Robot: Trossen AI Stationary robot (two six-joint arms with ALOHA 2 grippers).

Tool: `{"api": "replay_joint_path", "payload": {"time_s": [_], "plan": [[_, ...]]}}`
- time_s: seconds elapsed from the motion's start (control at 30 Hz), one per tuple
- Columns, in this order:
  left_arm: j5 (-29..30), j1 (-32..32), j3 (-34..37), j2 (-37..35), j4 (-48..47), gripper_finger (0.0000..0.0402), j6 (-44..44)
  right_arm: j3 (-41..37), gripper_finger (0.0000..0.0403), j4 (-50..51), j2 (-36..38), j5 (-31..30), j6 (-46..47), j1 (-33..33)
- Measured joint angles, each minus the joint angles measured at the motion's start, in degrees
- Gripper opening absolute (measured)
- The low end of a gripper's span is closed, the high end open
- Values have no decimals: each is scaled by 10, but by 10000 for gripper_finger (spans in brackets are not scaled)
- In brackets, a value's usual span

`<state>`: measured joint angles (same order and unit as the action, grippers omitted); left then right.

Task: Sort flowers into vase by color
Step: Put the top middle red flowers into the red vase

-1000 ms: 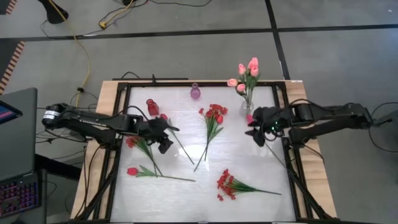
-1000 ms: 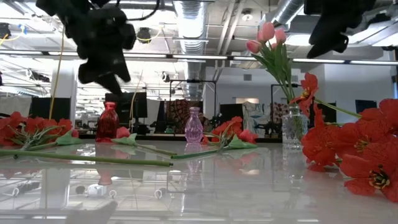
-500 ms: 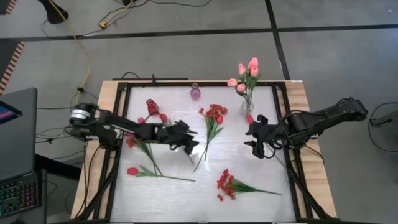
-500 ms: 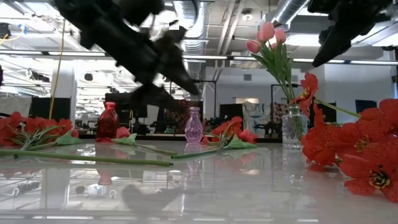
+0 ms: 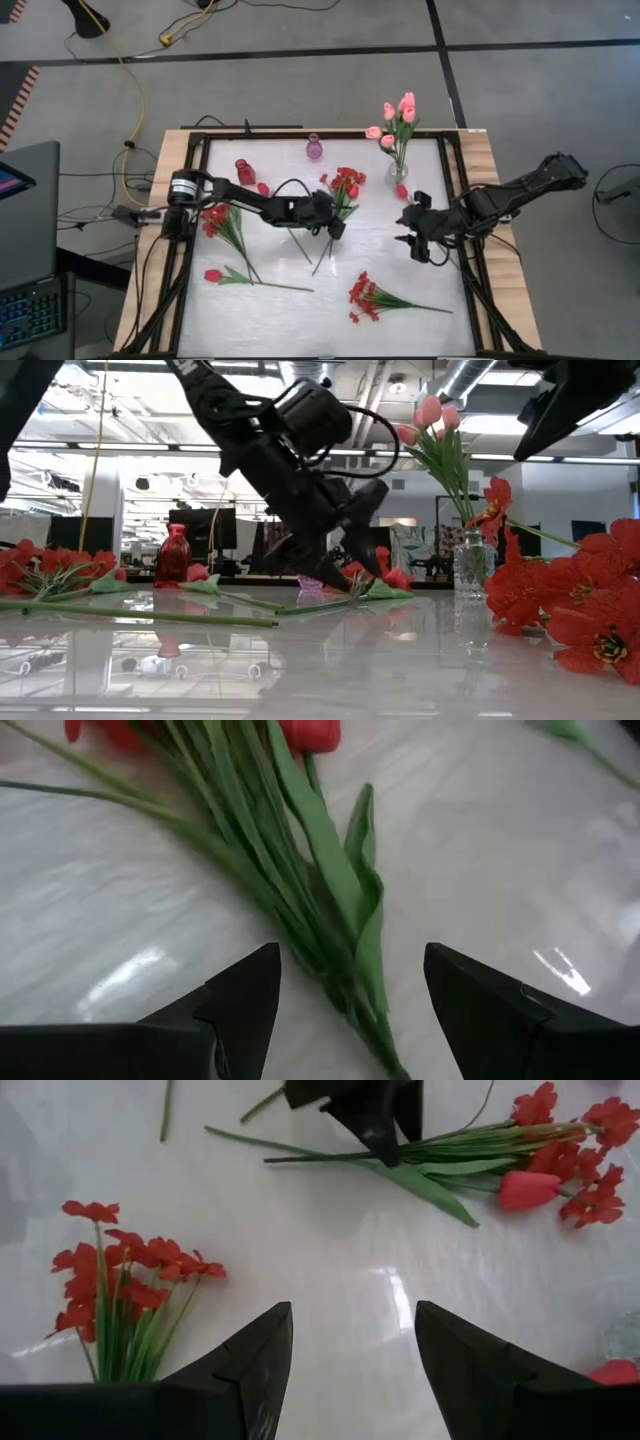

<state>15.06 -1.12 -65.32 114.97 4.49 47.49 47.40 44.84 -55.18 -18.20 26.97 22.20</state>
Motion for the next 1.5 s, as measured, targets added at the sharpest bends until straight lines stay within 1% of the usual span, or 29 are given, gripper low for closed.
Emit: {"api": "replay_joint_path", "payload": {"time_s": [0.2, 0.3, 0.43, 0.7, 0.93, 1.07, 1.27, 1.5], "plan": [[3, -9, -9, 13, -15, 234, 4, 0, 239, 0, 0, 0, 28, 24], [7, -9, -9, 13, -20, 222, -3, 0, 239, 0, 0, -4, 30, 31], [8, -10, -9, 13, -22, 183, -10, 0, 239, 0, 0, -28, 31, 37], [8, -10, -8, 13, -31, 105, -46, 0, 239, 0, 0, -30, 31, 36], [3, -6, -8, 4, -39, 13, -82, 0, 239, 0, 0, -30, 31, 36], [12, -3, -7, -38, -46, 10, -118, 0, 239, 0, 0, -32, 31, 36], [98, 6, -7, -137, -90, 3, -174, 0, 239, 1, 0, -53, 53, 35], [184, 5, -7, -250, -211, 1, -219, 1, 239, -5, 0, -61, 67, 35]]}}
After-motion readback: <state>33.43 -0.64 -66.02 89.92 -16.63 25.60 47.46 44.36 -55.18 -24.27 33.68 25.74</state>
